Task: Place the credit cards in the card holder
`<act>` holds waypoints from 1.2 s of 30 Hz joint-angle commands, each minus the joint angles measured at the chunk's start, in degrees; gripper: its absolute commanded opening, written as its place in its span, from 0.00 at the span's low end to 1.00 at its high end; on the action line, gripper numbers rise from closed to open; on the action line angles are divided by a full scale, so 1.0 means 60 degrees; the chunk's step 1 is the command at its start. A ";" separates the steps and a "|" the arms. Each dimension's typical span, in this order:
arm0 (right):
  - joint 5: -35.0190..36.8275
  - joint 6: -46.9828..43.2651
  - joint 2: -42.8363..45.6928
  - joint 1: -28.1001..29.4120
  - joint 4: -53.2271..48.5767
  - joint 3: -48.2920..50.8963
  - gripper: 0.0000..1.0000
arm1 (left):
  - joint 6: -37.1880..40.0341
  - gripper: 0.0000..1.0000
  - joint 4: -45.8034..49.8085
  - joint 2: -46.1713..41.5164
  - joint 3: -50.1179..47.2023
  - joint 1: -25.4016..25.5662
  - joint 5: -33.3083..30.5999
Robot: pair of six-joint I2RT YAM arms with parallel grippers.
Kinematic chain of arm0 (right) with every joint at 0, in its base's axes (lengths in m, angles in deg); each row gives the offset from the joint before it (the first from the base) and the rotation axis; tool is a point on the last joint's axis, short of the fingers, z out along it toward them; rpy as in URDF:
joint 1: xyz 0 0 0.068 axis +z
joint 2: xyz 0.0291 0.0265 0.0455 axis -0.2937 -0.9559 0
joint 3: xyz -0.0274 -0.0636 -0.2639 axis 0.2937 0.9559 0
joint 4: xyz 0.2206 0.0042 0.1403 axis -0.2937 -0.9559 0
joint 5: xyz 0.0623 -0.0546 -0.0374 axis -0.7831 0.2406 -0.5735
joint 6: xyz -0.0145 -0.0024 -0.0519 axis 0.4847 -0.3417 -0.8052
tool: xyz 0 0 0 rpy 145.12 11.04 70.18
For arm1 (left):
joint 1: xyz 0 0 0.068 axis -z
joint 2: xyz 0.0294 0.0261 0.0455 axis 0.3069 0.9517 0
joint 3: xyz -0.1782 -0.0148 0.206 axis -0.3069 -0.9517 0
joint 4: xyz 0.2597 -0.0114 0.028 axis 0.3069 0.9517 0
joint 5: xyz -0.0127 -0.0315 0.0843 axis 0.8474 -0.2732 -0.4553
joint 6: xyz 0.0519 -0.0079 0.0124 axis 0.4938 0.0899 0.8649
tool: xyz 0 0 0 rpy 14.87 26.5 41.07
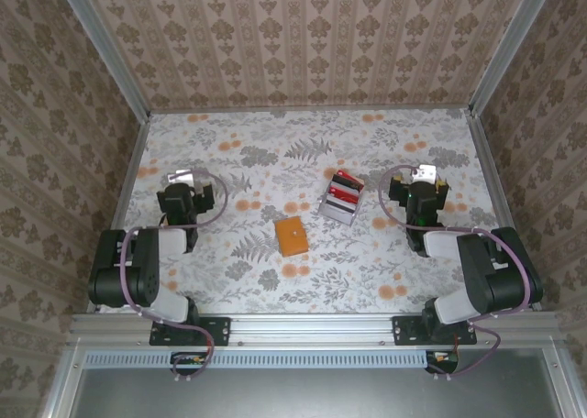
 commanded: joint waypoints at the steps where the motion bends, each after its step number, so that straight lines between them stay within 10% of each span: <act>1: -0.0675 0.0046 -0.0153 -0.0267 -0.0130 -0.0356 1.00 | 0.0440 1.00 -0.1331 0.0299 -0.0265 -0.0031 0.0606; 8: -0.2331 -0.0027 -0.0649 -0.0738 0.1205 0.0093 1.00 | 0.0416 1.00 -0.1225 0.0272 -0.0241 -0.0052 0.0643; 36: -0.2339 -0.0011 -0.0571 -0.0751 0.0898 0.0055 1.00 | 0.0431 1.00 -0.1211 0.0261 -0.0215 -0.0054 0.0646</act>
